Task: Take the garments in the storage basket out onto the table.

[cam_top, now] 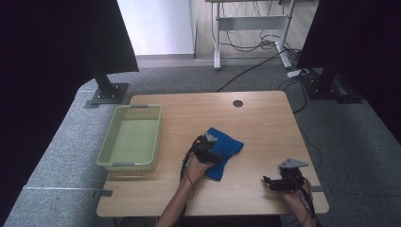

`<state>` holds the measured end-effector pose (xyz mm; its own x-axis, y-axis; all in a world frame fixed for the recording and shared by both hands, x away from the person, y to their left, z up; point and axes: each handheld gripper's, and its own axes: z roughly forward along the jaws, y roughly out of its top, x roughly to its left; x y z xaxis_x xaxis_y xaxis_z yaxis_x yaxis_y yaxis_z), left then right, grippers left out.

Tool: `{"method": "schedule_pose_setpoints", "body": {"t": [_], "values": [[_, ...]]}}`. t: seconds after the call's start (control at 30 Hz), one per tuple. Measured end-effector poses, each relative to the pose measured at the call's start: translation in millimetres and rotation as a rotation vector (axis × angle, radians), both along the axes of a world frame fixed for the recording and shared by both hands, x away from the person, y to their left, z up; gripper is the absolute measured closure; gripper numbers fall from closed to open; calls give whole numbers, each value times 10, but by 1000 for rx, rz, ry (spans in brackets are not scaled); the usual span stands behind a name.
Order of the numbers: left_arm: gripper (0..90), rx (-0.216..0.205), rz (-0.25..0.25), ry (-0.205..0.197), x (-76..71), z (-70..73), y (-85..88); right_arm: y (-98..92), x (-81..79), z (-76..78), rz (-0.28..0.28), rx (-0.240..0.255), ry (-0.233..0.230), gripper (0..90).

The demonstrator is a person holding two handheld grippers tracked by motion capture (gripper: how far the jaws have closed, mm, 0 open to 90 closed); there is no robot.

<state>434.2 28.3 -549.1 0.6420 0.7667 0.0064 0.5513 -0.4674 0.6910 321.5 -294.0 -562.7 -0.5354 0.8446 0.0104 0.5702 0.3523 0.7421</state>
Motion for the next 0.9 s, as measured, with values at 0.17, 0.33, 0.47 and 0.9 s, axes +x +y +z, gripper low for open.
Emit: {"method": "schedule_pose_setpoints", "body": {"t": [0.17, 0.33, 0.47, 0.9], "values": [[170, -31, 3, 6, -29, 115, 37, 0, 0, 0, 0, 0, 0, 107], [308, -85, -65, 18, -43, 301, 127, 0, 0, 0, 0, 0, 0, 107], [363, -24, -133, 72, -25, 200, 131, 0, 0, 0, 0, 0, 0, 107], [182, -20, 13, -31, -167, -2, -78, 0, 0, 0, 0, 0, 0, 107]]}}
